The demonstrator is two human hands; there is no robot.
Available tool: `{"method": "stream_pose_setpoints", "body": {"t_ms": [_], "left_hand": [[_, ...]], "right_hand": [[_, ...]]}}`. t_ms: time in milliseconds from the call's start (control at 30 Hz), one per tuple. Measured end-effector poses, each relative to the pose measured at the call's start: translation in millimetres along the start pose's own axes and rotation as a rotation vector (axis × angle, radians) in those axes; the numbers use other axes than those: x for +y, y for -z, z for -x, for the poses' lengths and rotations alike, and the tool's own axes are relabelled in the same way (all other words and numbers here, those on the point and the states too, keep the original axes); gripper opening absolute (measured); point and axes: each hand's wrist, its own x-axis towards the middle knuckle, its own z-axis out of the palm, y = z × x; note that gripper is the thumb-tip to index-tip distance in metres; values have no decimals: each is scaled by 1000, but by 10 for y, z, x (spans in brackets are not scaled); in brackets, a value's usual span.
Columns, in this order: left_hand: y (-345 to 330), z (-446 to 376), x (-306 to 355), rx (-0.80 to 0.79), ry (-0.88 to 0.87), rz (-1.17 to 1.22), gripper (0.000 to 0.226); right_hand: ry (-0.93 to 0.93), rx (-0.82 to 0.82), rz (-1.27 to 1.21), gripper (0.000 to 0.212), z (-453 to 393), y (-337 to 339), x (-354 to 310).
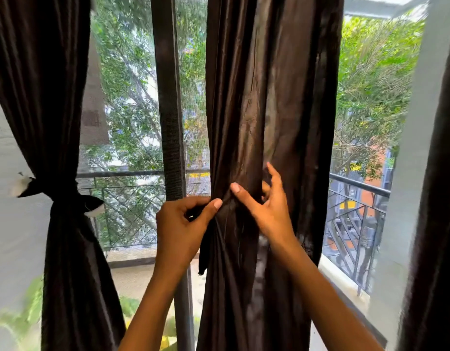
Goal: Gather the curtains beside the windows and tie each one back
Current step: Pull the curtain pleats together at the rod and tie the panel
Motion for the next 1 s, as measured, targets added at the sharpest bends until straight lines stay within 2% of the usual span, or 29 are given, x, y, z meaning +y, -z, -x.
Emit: {"method": "stream_pose_setpoints", "body": {"t_ms": [100,167,233,300,467,567,667,767,833,867,933,1000], "left_hand": [[-40,15,0,93,-54,-107,23],[-70,31,-22,152,-93,-154,19],[-95,48,-57,171,-134,-190,12],[-112,69,-66,151,-170,-206,5],[-122,114,-29,105,-215,-180,10],[-122,127,-1,75,-201,-151,10],[-138,122,55,76,-164,-130,10],[-146,99,77,82,-175,-203,7],[-123,75,59,66,-191,-257,4],[-106,58,43,61,-198,-273,4],[-75,17,6,62,-176,-260,4],[-57,-16,-15,47,-121,-216,2]], "right_hand": [[209,234,94,42,134,20,-23],[356,359,222,28,272,35,-40],[432,315,285,32,414,-5,-26],[446,219,343,45,516,-48,-16],[410,4,479,64,620,-32,-2],[390,-117,468,65,657,-24,16],[395,-141,408,63,669,-15,19],[399,-181,352,61,657,44,9],[386,-224,343,52,627,108,-47],[390,-192,326,46,605,135,-86],[449,30,300,40,518,180,-133],[441,264,333,56,394,201,-142]]}}
